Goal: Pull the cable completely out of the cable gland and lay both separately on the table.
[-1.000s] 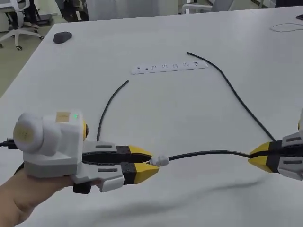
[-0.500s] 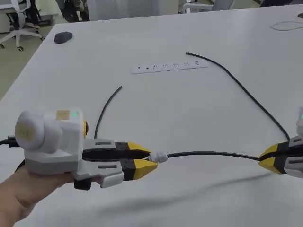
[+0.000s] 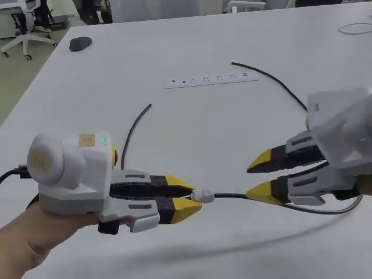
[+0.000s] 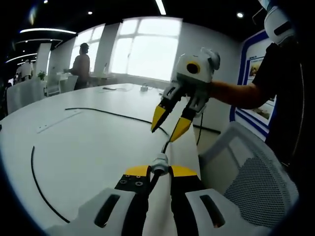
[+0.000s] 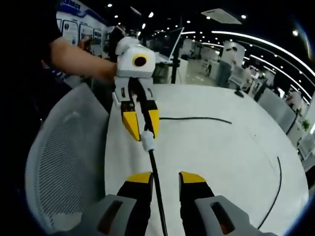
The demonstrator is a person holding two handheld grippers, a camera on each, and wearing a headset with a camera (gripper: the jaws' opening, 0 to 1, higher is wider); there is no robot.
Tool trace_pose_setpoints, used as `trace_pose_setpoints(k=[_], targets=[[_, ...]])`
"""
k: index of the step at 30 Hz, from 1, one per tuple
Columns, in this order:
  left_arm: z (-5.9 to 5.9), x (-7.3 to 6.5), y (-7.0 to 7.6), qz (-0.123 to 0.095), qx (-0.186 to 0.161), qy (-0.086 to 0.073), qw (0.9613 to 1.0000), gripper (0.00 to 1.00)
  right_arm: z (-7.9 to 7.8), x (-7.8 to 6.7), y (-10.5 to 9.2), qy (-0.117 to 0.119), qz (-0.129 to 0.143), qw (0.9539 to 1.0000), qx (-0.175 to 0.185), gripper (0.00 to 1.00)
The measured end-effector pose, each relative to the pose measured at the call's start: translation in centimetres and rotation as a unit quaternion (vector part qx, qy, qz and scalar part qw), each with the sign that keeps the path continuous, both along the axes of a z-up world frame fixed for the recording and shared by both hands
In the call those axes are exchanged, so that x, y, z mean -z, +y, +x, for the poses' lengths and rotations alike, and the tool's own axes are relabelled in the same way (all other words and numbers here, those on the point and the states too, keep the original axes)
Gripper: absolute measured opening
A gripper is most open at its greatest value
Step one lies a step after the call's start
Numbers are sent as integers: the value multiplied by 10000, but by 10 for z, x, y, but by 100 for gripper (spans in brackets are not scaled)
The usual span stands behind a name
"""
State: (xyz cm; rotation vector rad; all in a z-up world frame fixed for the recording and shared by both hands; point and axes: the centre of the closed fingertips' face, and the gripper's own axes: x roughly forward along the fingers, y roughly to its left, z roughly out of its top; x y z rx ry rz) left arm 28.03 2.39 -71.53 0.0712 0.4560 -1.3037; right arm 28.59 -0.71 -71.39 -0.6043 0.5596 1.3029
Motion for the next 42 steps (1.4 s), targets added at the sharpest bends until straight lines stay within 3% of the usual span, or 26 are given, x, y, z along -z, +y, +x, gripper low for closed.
trace_pose_setpoints(k=[4, 6, 11, 18, 23, 27, 28, 31, 37, 42], targets=[[-1, 3, 0, 86, 49, -52, 9999, 15, -3, 9, 10, -47, -149, 9995, -270, 13], [-2, 2, -1, 37, 48, 9, 10000, 15, -7, 14, 12, 68, -196, 9991, -381, 12], [-2, 1, -2, -9, 52, -14, 10000, 15, -10, 20, 14, 56, -294, 9981, -544, 0], [-4, 1, -5, -1, 91, 3, 10000, 15, -13, 20, 18, 71, -297, 9977, -606, 0], [-5, 2, -6, 24, 128, -31, 9999, 15, -14, 21, 16, -45, -351, 9971, -670, 0], [-3, -2, -7, -35, 80, -79, 9999, 15, -10, 17, 14, -54, -259, 9986, -452, 0], [-1, -2, -6, -4, 53, -131, 9999, 15, -8, 18, 10, 32, -315, 9992, -230, 0], [-2, -3, -4, -42, 7, -115, 9999, 15, -6, 17, 1, 23, -339, 9994, -88, 0], [1, -2, 6, -8, -86, -142, 9999, 15, 2, 26, -34, 5, -529, 9978, 411, 0], [6, -6, 14, -27, -215, -194, 9996, 15, 12, 31, -72, 72, -430, 9937, 1029, 0]])
